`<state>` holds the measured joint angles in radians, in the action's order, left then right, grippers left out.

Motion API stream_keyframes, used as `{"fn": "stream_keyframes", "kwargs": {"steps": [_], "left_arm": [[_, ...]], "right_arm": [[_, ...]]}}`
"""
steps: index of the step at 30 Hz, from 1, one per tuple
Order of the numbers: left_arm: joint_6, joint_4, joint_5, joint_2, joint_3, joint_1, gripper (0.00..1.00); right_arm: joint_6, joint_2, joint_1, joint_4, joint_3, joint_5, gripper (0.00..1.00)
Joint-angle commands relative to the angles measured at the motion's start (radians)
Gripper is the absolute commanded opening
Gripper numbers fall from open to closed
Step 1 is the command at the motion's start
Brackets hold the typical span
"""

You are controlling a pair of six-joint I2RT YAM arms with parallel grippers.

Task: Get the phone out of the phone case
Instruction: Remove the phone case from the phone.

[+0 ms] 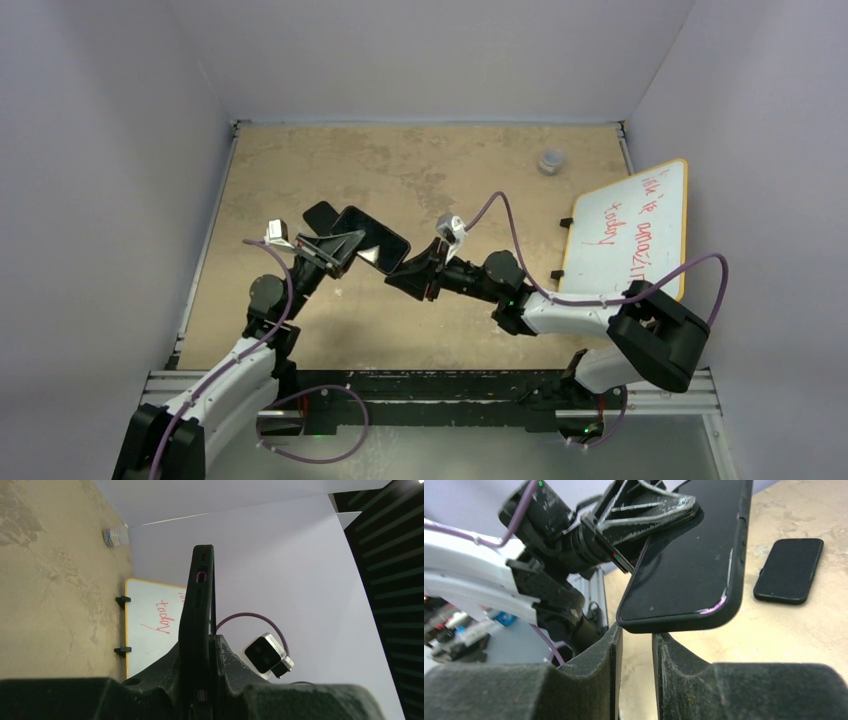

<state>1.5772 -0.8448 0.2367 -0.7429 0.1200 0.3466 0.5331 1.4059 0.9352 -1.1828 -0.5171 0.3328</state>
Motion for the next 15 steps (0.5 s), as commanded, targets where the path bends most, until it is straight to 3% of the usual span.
{"fn": "stream_keyframes", "kwargs": {"steps": [1,11,15], "left_arm": [[0.026,0.007,0.174,0.018,0.039,0.020,0.00],[-0.004,-0.043,0.175,0.022,0.043,0.020,0.00],[-0.024,-0.098,0.134,0.000,0.029,0.020,0.00]], "right_arm": [[-0.189,-0.016,-0.001,0.100,-0.068,-0.007,0.00],[-0.124,0.007,-0.010,0.023,-0.066,0.011,0.01],[-0.056,-0.012,-0.010,-0.033,-0.020,0.003,0.31]]}}
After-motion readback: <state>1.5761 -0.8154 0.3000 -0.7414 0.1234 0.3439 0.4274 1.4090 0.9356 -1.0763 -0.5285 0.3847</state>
